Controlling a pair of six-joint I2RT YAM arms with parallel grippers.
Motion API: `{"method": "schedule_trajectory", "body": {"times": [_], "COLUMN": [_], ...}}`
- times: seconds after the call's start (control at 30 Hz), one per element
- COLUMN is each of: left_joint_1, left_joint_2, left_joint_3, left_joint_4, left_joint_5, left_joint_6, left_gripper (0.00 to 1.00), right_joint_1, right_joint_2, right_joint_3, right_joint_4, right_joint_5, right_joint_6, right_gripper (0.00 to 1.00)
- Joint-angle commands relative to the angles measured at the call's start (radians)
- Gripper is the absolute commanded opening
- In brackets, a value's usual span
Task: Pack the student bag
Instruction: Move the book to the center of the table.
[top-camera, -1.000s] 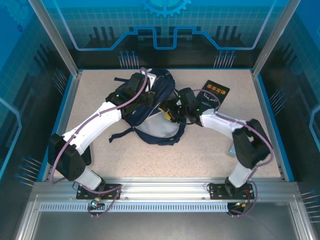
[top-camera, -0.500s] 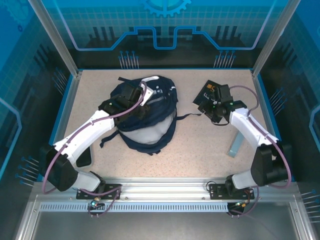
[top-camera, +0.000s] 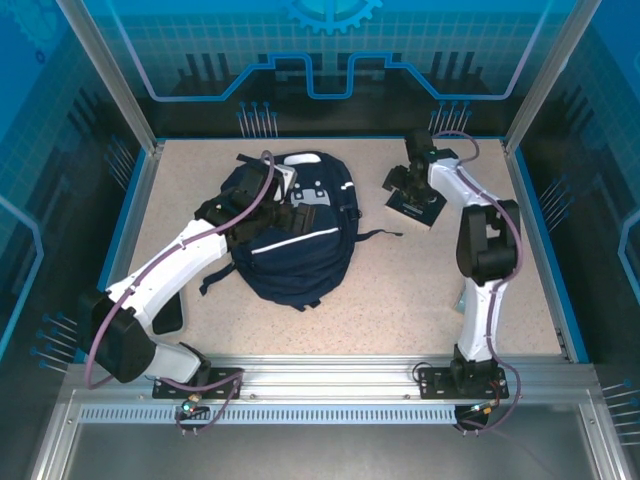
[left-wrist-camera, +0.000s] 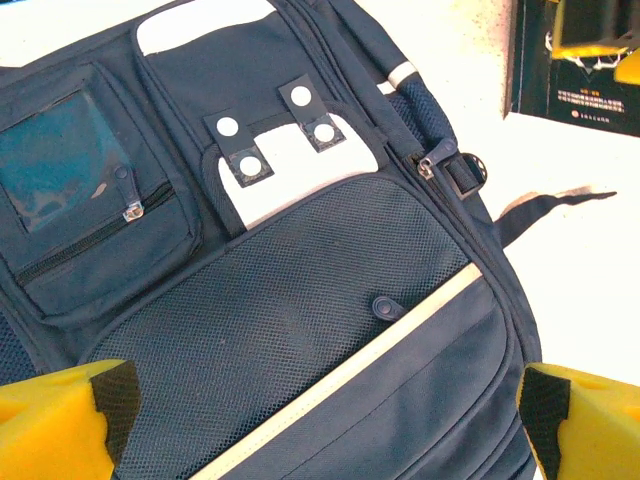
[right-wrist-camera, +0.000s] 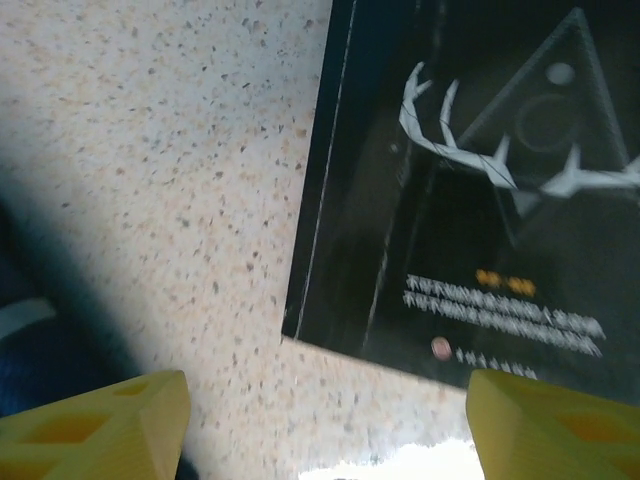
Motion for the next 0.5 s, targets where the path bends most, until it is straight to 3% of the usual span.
{"method": "schedule_trajectory", "body": {"times": [0.0,0.23,0.47], "left_joint_1": [0.005,0.008,0.009], "left_joint_2": [0.013,0.038,0.050], "left_joint_3": [0.016,0.032,0.038], "left_joint_4": [0.007,0.009,0.010], "left_joint_5": [-0.022,-0.035,-0.012], "left_joint_6": [-0.058,-0.081,-0.103], "left_gripper": [0.99,0.99,0.99], "right_joint_1": [-0.013,-0.014,-0.044], "right_joint_2": [0.094,0.196,0.118], "right_joint_3": [0.106,0.205,0.011], "right_joint_4": [-0.104,-0.161,-0.121], "right_joint_5": [0.004,-0.033,-0.104], "right_joint_6": [-0.035,-0.038,-0.058], "right_gripper": [0.75,0.77,0.77]}}
